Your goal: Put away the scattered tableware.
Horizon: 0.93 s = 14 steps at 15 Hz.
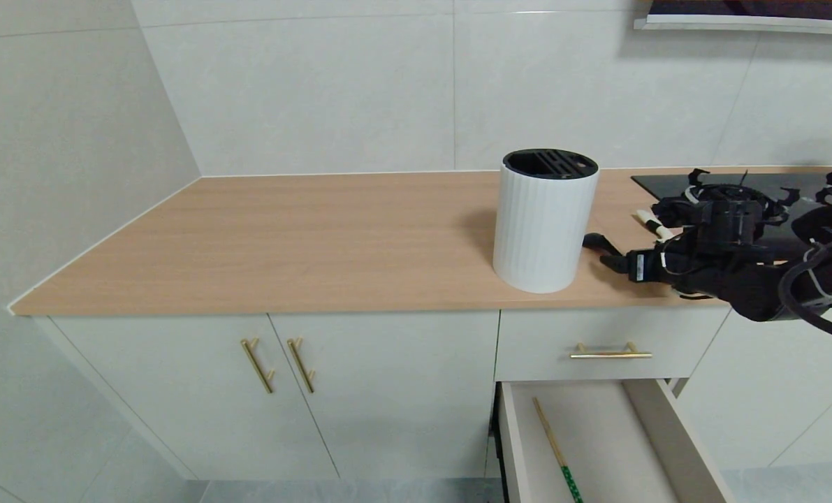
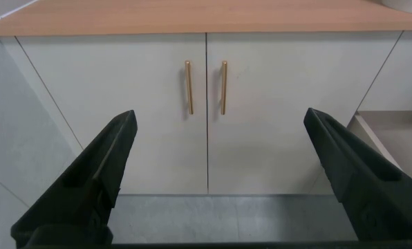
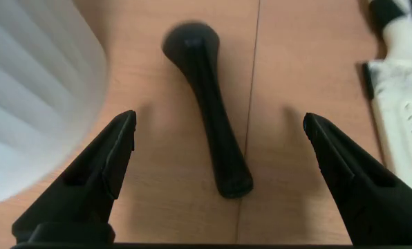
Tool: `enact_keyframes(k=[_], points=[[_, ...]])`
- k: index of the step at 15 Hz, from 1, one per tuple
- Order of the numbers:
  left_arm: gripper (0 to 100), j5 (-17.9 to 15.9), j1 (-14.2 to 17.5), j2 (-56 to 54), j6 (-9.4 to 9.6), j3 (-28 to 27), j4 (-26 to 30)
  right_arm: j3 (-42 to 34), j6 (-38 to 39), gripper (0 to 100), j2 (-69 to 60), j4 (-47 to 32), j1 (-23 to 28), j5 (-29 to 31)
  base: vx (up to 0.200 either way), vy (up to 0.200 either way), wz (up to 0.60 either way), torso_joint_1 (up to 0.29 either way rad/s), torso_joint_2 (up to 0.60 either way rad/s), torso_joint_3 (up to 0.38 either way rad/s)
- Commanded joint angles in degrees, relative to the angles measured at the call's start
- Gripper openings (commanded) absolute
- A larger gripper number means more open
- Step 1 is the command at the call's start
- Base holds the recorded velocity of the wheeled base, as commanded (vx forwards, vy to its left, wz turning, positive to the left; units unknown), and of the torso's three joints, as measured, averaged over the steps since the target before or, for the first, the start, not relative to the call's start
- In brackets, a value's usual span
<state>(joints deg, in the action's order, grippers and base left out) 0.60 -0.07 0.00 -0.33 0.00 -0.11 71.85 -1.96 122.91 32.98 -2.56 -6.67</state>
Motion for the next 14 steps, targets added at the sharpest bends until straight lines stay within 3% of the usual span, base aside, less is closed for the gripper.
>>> enact_keyframes(k=[1, 8, 9, 14], points=[[100, 0.0, 0.0, 0.0, -0.02, 0.0, -0.1, 0.1, -0.1, 100, 0.8, 0.0, -0.3, 0.1, 0.000, 0.000, 0.00, 0.000, 0.00, 0.000], [100, 0.0, 0.0, 0.0, 0.07, 0.0, 0.0, 1.9, -0.1, 100, 2.6, -0.1, -0.3, 2.8, 0.000, 0.000, 0.00, 0.000, 0.00, 0.000], [100, 0.0, 0.0, 0.0, -0.02, 0.0, 0.0, 1.9, -0.1, 0, 2.9, -0.1, -0.7, 2.8, 0.000, 0.000, 0.00, 0.000, 0.00, 0.000], [100, 0.0, 0.0, 0.0, -0.02, 0.0, -0.1, 1.5, -0.1, 0, 2.9, -0.5, -1.1, 2.8, 0.000, 0.000, 0.00, 0.000, 0.00, 0.000]])
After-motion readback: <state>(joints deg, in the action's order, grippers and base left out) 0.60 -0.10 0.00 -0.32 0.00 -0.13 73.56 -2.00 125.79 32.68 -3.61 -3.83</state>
